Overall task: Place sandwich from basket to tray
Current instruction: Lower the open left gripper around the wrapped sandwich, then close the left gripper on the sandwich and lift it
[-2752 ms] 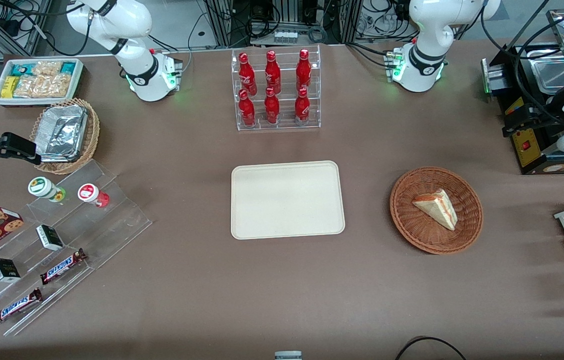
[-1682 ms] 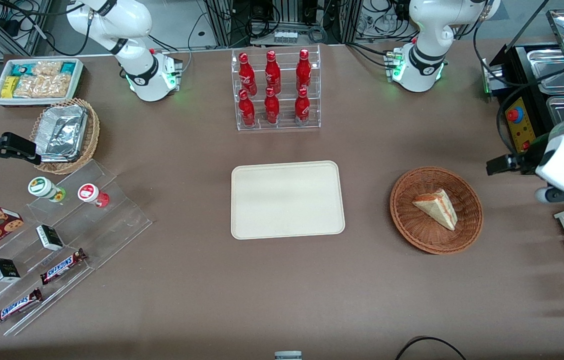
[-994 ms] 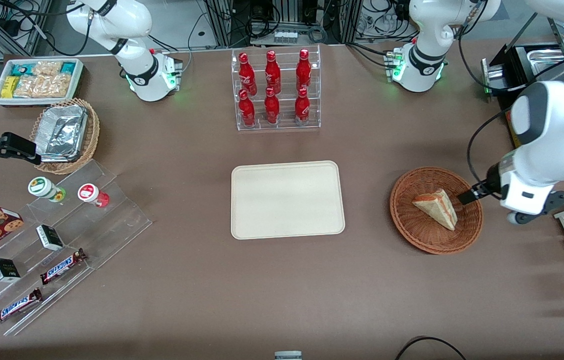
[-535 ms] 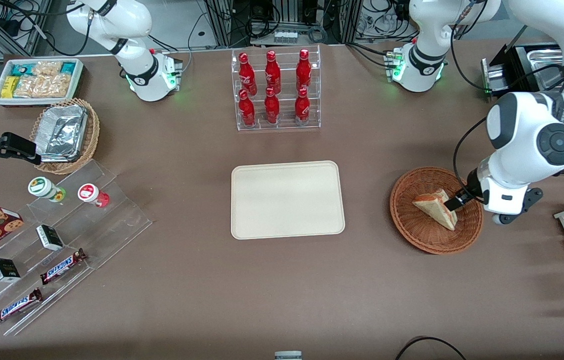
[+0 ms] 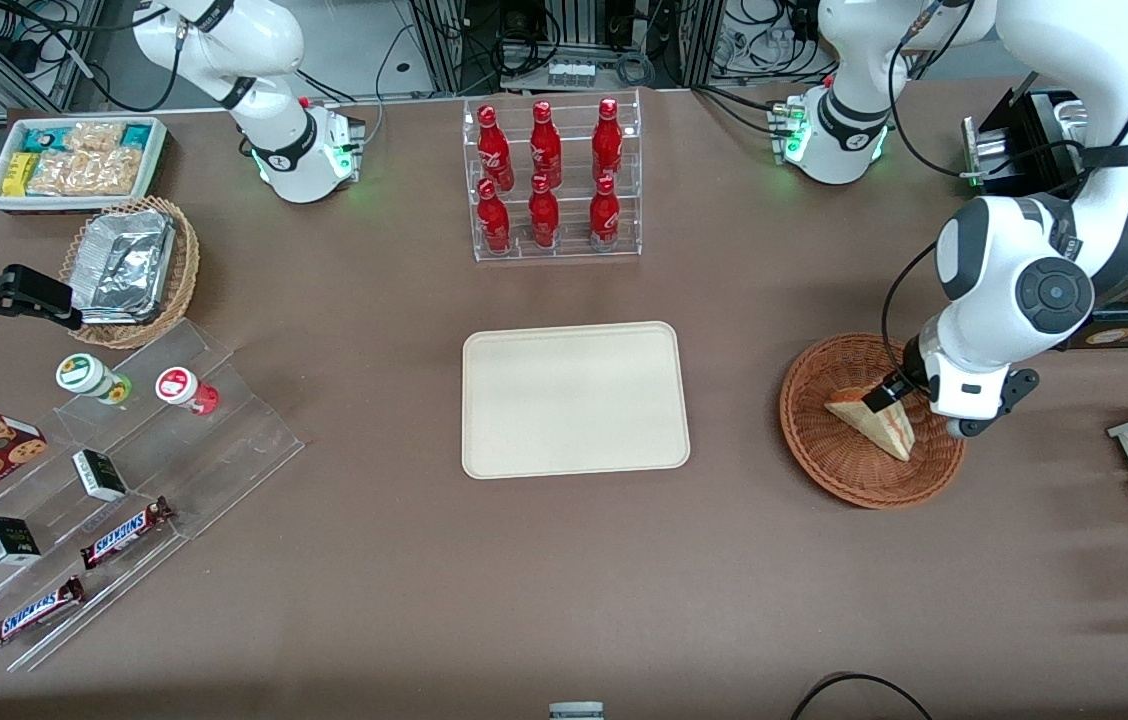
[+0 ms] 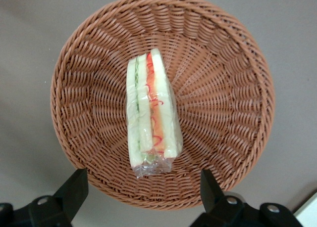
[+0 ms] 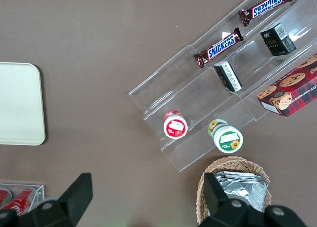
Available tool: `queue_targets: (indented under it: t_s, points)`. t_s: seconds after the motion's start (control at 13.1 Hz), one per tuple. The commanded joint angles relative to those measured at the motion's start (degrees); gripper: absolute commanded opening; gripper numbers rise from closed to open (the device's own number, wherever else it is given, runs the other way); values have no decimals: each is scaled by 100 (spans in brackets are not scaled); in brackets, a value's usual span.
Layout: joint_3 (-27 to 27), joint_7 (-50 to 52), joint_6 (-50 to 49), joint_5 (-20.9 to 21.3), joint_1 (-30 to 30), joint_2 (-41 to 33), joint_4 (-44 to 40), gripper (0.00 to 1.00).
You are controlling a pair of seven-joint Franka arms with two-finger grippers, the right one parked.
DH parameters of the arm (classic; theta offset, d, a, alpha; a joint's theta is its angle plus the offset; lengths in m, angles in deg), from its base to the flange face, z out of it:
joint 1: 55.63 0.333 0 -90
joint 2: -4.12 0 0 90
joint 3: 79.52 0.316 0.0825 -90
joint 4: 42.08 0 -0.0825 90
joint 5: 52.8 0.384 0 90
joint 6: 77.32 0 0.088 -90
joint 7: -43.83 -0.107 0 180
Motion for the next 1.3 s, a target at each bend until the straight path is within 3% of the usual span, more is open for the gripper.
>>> queue_targets:
  t_s: [0.0, 1.22]
  points:
    - [34, 147, 272, 106, -43, -88, 268, 100]
    - [60, 199, 1240, 220, 19, 589, 330, 98]
